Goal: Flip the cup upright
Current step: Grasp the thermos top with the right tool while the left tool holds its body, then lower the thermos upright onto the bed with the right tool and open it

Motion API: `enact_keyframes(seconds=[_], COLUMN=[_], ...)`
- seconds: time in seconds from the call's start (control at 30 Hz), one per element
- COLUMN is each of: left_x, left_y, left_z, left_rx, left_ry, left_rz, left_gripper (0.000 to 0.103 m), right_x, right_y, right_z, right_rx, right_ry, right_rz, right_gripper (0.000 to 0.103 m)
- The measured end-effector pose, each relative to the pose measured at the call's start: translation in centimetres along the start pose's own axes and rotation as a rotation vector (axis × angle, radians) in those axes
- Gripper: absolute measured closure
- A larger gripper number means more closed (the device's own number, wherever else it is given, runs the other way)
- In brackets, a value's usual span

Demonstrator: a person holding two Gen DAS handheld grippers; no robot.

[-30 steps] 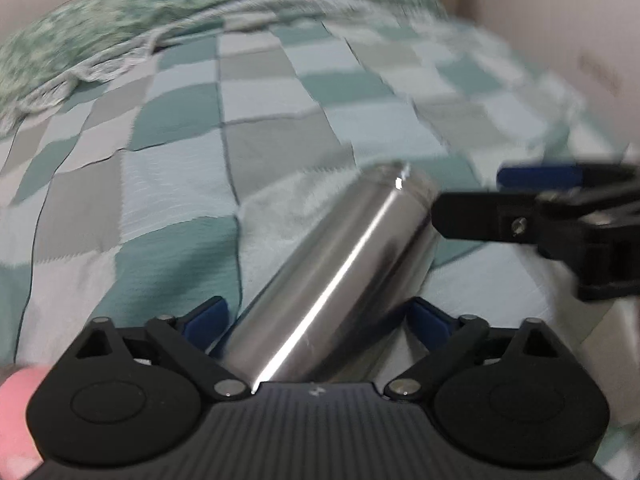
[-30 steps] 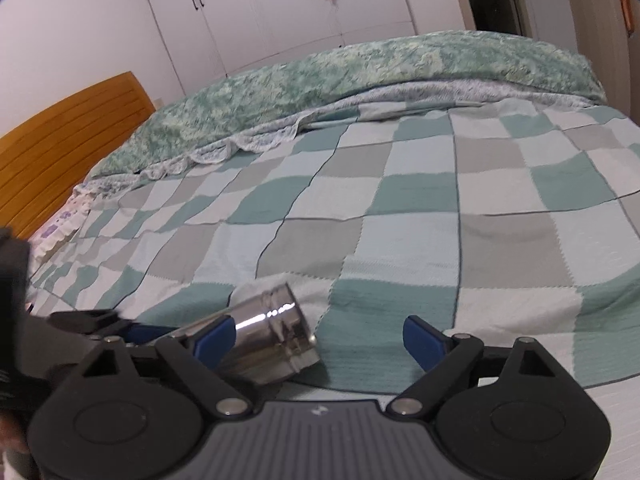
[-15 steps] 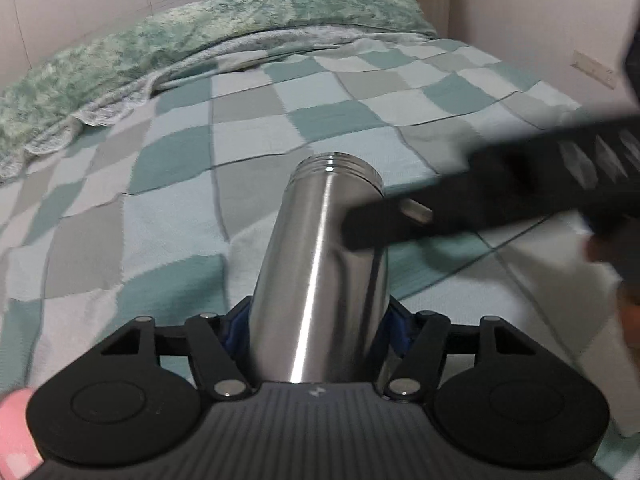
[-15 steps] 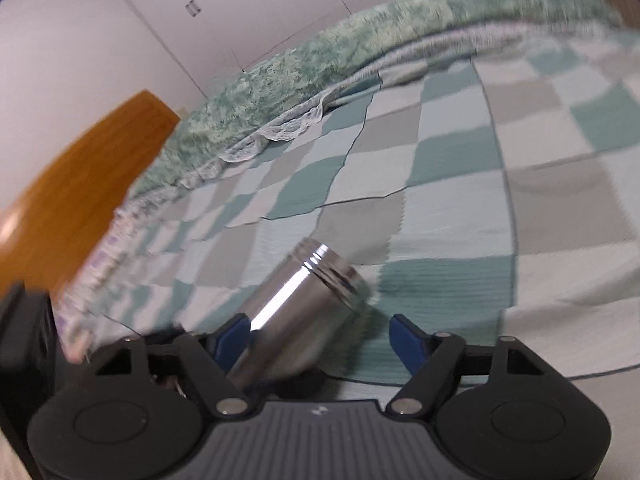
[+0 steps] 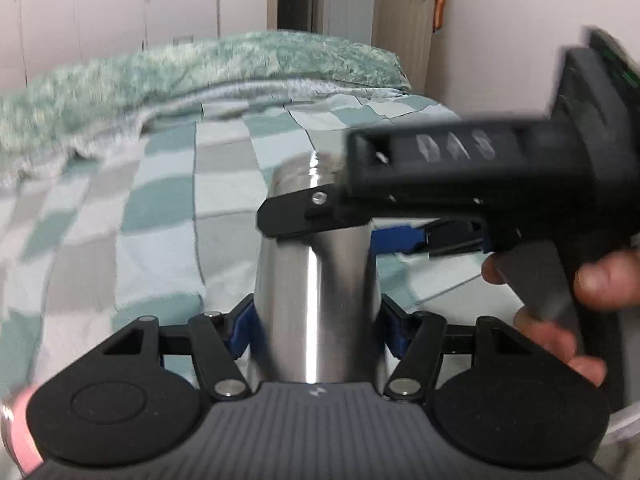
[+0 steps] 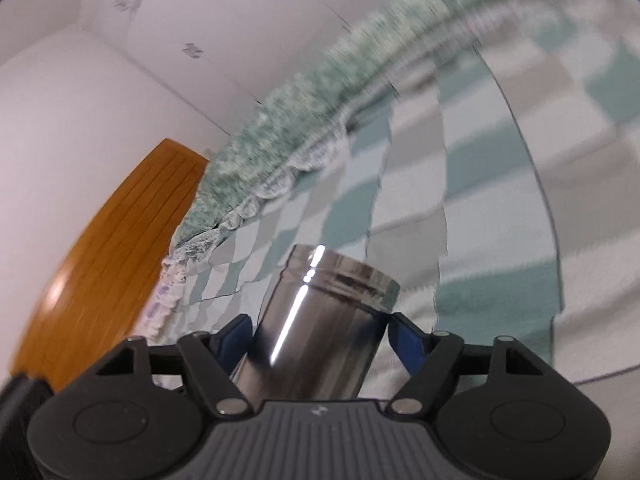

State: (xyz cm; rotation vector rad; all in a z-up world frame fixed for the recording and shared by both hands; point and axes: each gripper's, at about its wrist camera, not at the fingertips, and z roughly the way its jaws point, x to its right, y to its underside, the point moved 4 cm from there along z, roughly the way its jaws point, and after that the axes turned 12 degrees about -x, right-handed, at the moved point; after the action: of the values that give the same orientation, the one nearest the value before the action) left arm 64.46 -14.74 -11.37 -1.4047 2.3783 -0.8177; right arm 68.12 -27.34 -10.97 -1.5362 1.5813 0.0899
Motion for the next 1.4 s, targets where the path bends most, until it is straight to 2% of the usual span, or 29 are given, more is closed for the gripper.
enact_keyframes(seconds=[0.1,0.17,0.23,0.27,0.33,0.4,0.5,0.63,0.77,0.83,0.9,1.0,1.07,1.2,1.27,1.4], left_x=[0.0,0.2,0.9,1.1,1.6,1.6,1.1,0.5,-0.6,-0.7,-0.8,-1.3,-1.6,-2.6,-2.9,-3.3], left_y=[0.4,0.8,1.6,2.2,4.0,6.0,9.0,11.0,11.7,11.9,11.9,12.2,12.4,12.5,12.6,13.2], left_z=[-2.4,-4.1,-5.1,-5.2,-5.0,-5.0,-5.9,-6.4,-7.0,-7.9,-8.8,-10.5,-11.8,-13.5,-14.1,-15.0], left_rx=[-0.019,0.007,0.054,0.046,-0.002,-0.034,-0.031,-0.053,-0.046,-0.021,0.012,0.034,0.056,0.081,0.090,0.103], left_ry=[0.080,0.101,0.073,0.062,0.089,0.052,0.022,0.008,-0.058,-0.075,-0.103,-0.151,-0.165,-0.193,-0.206,-0.217], left_rz=[-0.063,-0.085,-0.043,-0.059,-0.081,-0.112,-0.150,-0.162,-0.210,-0.223,-0.231,-0.254,-0.272,-0.302,-0.315,-0.322], left_gripper=[0.039,0.039,0.042,0.042,0.043,0.043,0.042,0.034,0.028,0.020,0.017,0.017,0.010,0.010,0.010,0.008], right_x=[-2.6,-4.1,-5.0,-5.2,-5.8,-6.3,-7.5,-9.5,-10.4,-10.7,-11.0,-11.7,-12.1,-12.3,-12.4,-12.0], right_y=[1.0,2.4,3.7,4.2,5.6,7.3,9.8,12.0,12.0,11.4,10.3,9.1,8.9,8.4,8.4,8.6], right_z=[-2.0,-2.8,-3.2,-3.5,-3.3,-3.2,-3.8,-3.6,-3.5,-3.3,-2.6,-1.0,-0.1,1.1,1.5,1.1], right_rx=[0.046,0.065,0.079,0.085,0.073,0.095,0.141,0.151,0.112,0.100,0.076,0.044,0.026,0.007,-0.001,0.004], right_ry=[0.130,0.182,0.160,0.153,0.188,0.208,0.234,0.286,0.294,0.269,0.260,0.294,0.318,0.320,0.356,0.363], right_rz=[-0.152,-0.235,-0.261,-0.273,-0.333,-0.404,-0.496,-0.625,-0.621,-0.602,-0.560,-0.549,-0.557,-0.547,-0.549,-0.535], right_gripper=[0.039,0.041,0.041,0.041,0.041,0.041,0.041,0.041,0.039,0.038,0.037,0.038,0.038,0.039,0.040,0.040])
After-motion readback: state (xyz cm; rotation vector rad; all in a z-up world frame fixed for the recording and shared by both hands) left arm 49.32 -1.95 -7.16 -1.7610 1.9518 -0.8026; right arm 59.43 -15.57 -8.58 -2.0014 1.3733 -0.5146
